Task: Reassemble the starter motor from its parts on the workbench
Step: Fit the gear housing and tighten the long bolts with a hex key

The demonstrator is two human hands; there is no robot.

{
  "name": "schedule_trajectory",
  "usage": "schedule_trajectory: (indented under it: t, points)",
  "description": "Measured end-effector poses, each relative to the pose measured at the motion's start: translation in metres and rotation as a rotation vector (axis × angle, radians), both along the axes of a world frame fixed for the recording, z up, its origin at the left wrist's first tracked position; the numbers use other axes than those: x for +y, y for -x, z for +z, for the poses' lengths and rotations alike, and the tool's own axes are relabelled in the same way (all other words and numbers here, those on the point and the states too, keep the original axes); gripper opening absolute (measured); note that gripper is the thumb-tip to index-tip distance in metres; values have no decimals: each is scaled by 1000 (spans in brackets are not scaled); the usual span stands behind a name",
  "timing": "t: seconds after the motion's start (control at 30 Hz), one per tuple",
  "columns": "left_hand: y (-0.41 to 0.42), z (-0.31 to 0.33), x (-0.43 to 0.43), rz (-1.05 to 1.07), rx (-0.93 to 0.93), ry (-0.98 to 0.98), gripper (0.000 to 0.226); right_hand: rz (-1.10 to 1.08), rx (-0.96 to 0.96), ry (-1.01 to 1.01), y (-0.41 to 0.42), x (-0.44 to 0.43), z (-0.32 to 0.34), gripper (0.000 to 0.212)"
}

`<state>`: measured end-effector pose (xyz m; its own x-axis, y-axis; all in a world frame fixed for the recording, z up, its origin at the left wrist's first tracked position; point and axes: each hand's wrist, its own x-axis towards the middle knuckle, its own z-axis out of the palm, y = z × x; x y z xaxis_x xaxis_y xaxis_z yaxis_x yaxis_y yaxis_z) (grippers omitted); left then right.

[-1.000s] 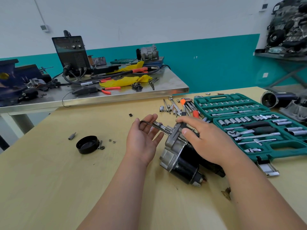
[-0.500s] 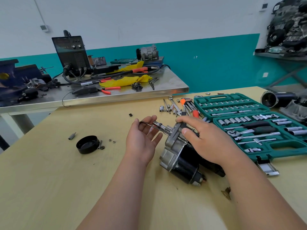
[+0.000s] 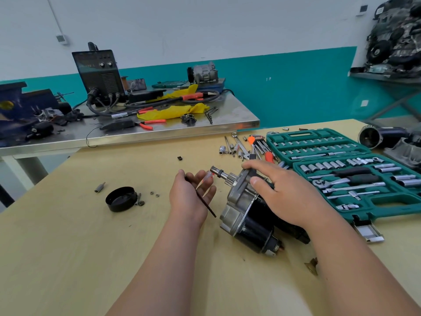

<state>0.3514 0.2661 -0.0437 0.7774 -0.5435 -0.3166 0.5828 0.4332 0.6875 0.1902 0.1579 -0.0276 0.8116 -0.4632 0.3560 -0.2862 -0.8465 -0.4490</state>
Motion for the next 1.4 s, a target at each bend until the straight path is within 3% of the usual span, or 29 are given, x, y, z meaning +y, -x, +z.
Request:
schedule_trajectory:
  t: [0.23, 0.4, 0.8, 1.13, 1.3, 1.4]
  points:
    - [4, 1, -2, -4, -52, -49, 16, 4, -2, -5, 0, 0, 0, 31]
    - [6, -4, -6, -21, -211, -219, 23, 0, -1, 4, -1, 0, -1, 32]
    - [12, -9, -13, -182, -418, -416, 23, 4, 6, -4, 0, 0, 0, 32]
    - [18, -5, -10, -287, -323, -328, 27, -8, -3, -9, -1, 0, -1, 34]
    - [24, -11, -7, -444, -407, -271, 26, -7, -8, 6, -1, -1, -3, 34]
    - [22, -13, -6, -425, -548, -316, 27, -20, -24, -7, -4, 1, -3, 35]
